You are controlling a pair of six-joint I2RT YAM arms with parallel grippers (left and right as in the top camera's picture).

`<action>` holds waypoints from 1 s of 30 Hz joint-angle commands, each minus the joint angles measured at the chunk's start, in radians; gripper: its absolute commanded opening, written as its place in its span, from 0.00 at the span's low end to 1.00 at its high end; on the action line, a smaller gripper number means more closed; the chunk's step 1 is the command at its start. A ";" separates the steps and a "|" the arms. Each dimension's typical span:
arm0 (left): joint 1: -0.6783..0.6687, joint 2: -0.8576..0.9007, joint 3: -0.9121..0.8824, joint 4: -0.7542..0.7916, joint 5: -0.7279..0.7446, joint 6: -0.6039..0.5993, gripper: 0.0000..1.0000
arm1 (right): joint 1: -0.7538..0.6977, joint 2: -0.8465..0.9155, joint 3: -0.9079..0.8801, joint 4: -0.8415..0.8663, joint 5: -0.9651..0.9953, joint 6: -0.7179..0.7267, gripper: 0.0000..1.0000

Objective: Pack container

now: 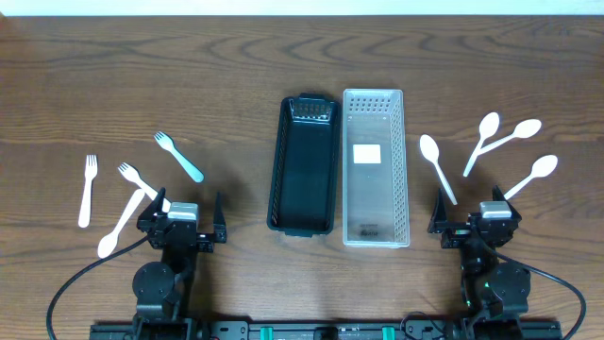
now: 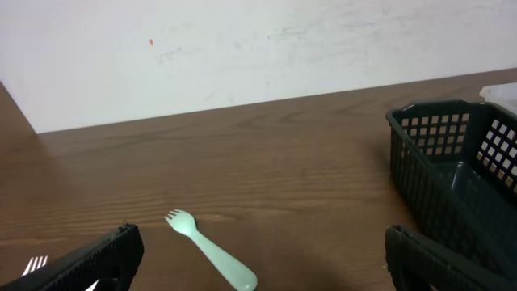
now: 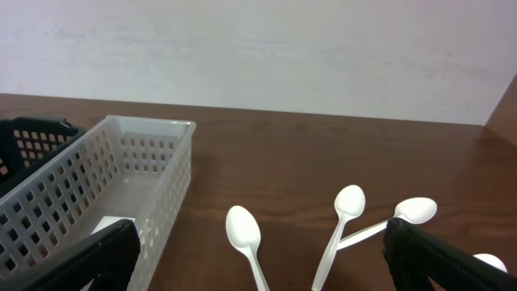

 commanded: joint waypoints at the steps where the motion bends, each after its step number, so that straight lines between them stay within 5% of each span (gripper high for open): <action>1: -0.003 -0.005 -0.027 -0.016 -0.007 0.002 0.98 | 0.008 -0.005 -0.002 -0.005 -0.004 0.013 0.99; 21: -0.003 -0.005 -0.027 -0.015 -0.007 0.002 0.98 | 0.008 -0.002 -0.002 -0.008 -0.043 0.042 0.99; 30: -0.003 -0.001 -0.027 -0.014 -0.013 -0.016 0.98 | 0.008 0.005 0.048 0.016 -0.165 0.196 0.99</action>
